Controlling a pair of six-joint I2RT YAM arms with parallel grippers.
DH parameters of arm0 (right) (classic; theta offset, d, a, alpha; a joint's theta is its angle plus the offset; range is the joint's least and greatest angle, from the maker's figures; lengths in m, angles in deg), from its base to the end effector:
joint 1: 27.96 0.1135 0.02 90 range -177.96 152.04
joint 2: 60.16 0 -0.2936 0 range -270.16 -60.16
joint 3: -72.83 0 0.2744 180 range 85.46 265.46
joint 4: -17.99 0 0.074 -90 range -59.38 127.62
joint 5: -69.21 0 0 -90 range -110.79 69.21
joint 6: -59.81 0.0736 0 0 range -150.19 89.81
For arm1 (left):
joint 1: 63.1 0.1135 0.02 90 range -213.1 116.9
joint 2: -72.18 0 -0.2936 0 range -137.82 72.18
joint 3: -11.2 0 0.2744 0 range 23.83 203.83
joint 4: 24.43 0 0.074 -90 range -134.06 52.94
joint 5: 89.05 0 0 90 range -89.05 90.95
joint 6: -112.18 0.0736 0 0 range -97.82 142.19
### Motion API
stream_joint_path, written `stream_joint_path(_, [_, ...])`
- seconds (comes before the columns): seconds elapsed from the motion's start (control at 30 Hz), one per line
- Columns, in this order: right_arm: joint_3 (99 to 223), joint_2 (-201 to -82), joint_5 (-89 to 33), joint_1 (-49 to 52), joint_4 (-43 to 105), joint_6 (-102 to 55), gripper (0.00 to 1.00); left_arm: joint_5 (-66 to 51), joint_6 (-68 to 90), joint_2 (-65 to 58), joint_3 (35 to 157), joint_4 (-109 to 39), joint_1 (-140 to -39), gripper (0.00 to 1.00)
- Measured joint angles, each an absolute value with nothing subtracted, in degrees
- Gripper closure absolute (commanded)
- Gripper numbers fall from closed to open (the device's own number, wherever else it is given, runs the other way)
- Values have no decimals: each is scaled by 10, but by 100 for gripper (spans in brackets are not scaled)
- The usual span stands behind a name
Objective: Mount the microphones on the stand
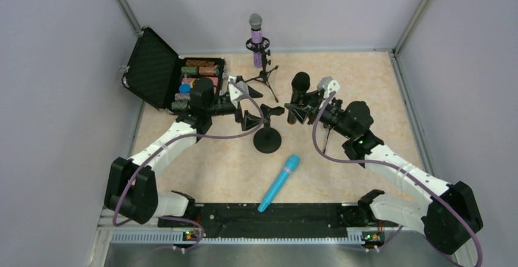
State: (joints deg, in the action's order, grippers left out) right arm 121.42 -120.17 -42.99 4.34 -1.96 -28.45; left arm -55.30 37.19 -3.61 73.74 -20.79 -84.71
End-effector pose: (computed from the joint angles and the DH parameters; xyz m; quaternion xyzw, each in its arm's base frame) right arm 0.2242 0.1746 0.3345 -0.3095 0.5793 0.3378 0.6742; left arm 0.2827 -0.1778 0.3160 0.5005 0.5440 -0.3922 0.5475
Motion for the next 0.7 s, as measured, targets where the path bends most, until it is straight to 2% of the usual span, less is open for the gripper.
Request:
stream_joint_path(0.3, [1248,-1225,-440,26,1,-220,100,-606,383,-74,759,-219,-846,5])
stream_joint_path(0.7, [1249,-1234,-431,25,6,-209,100,-618,399,-89,764,-240,-846,10])
